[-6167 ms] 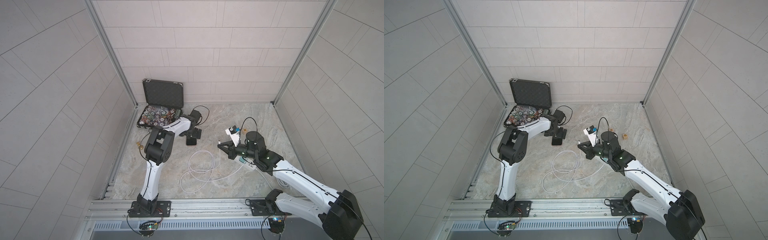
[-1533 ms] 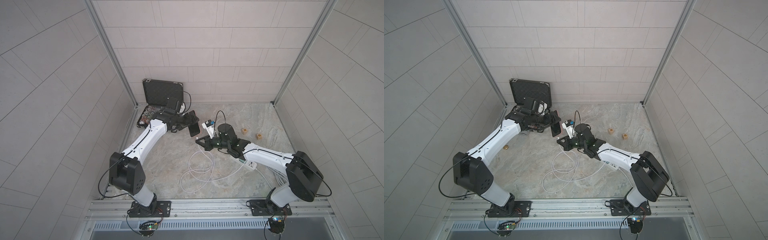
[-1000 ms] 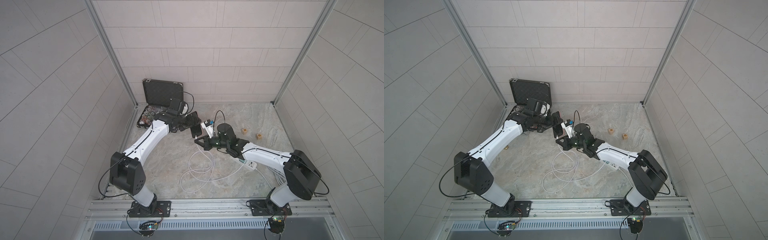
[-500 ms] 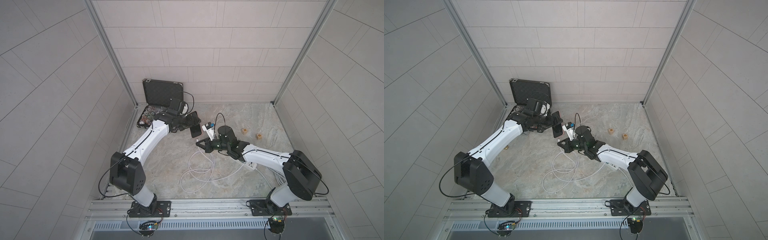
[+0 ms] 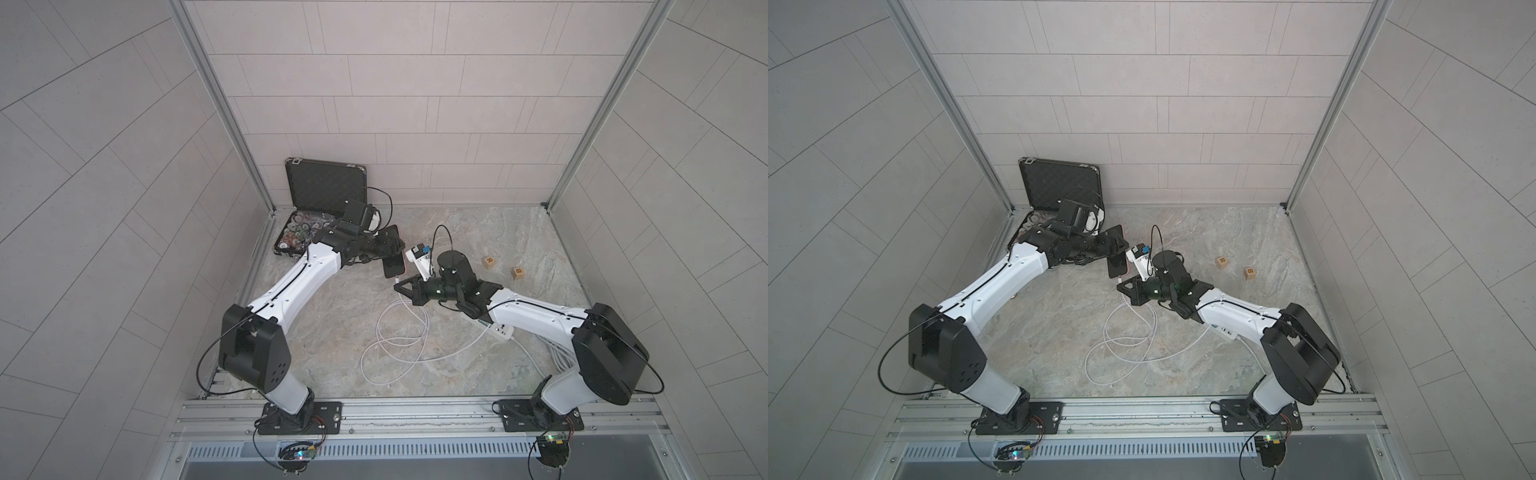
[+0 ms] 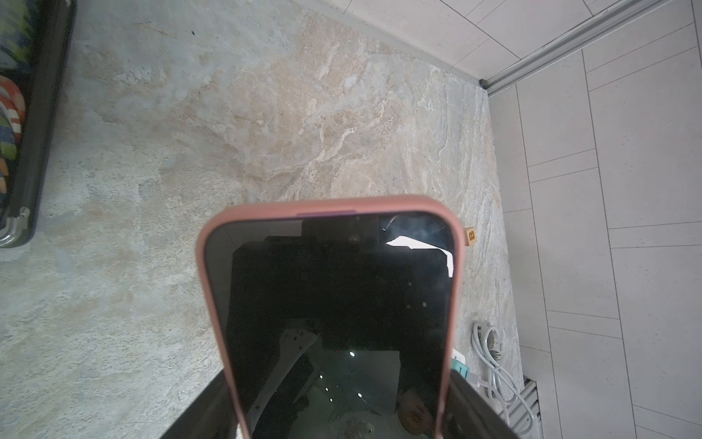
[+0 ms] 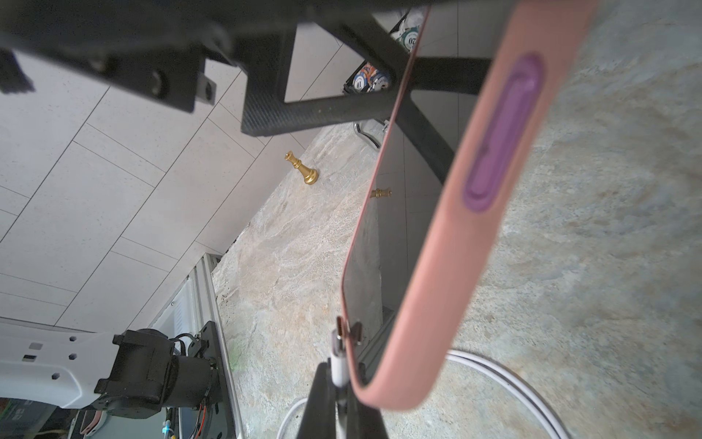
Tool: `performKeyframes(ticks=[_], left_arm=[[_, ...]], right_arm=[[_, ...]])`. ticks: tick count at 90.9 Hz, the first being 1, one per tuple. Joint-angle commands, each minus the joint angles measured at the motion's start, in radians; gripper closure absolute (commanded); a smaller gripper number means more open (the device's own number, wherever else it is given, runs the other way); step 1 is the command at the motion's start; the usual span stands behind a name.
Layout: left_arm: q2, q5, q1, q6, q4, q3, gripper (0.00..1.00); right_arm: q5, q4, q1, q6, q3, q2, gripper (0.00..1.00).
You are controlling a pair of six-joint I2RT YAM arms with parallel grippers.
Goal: Plug the charging cable into the phone
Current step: Insert the charging cable into the phone.
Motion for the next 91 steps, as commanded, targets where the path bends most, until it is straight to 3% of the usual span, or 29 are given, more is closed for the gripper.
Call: performKeyframes(ticks=[1, 65, 91], left_arm=[[-0.053, 0.002, -0.005, 0.013, 0.044, -0.002, 0.29], [-0.068, -0.004, -0.024, 0.02, 0.082, -0.042, 0.31], [-0.078, -0.059, -0.051, 0.067, 0.088, -0.055, 0.31]], right_arm=[[-0.004, -0.006, -0.002, -0.01, 0.012, -0.013, 1.0], [0.015, 0.012, -0.007, 0.064, 0.03, -0.011, 1.0], [0.112, -0.061, -0.014, 0.086, 0.046, -0.004, 1.0]])
